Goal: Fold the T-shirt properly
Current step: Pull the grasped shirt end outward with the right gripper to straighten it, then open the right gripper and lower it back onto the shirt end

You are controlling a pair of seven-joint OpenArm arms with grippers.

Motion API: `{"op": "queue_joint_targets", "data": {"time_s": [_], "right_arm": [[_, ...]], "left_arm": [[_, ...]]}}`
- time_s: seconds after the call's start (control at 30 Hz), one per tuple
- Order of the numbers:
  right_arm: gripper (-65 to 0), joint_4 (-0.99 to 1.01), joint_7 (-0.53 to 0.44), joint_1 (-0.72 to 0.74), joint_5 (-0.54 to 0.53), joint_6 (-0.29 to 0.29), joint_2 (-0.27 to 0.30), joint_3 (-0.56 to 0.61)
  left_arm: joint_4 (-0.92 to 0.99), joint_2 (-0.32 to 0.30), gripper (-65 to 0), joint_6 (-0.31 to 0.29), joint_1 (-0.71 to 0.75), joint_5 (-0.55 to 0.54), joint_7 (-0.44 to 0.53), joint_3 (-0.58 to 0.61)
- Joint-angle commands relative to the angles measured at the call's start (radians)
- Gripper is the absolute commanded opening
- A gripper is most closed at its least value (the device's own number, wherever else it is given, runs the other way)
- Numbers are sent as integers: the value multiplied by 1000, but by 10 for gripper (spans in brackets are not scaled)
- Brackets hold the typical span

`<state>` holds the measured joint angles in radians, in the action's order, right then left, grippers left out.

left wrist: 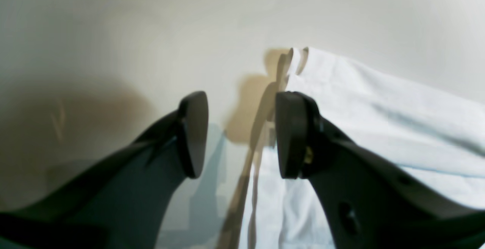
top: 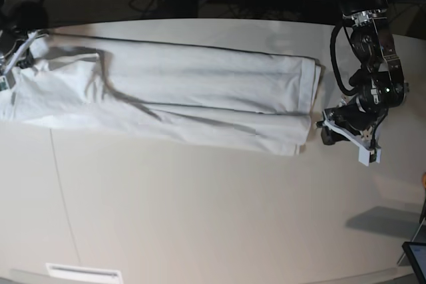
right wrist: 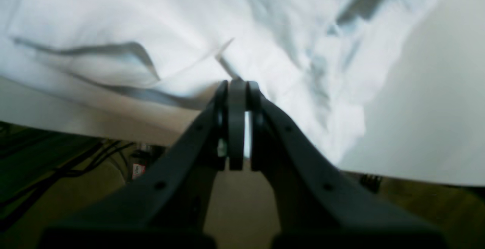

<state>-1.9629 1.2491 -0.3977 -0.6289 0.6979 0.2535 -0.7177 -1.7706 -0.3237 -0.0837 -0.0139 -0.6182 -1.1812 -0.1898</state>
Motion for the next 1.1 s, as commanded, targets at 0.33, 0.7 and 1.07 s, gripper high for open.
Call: {"op": "queue_joint_targets", "data": {"time_s": [0.33, 0.7, 1.07], "right_arm": [[-650, -26, -4, -149, -282, -13, 48, -67], [-650, -26, 54, -232, -483, -68, 43, -73], [-650, -28, 57, -313, -569, -93, 50, -69]], "left_arm": [[-16, -13, -371, -6, -16, -7, 19, -6], [-16, -13, -371, -6, -16, -7, 19, -6], [-15, -13, -371, -6, -36, -7, 19, -4]]}}
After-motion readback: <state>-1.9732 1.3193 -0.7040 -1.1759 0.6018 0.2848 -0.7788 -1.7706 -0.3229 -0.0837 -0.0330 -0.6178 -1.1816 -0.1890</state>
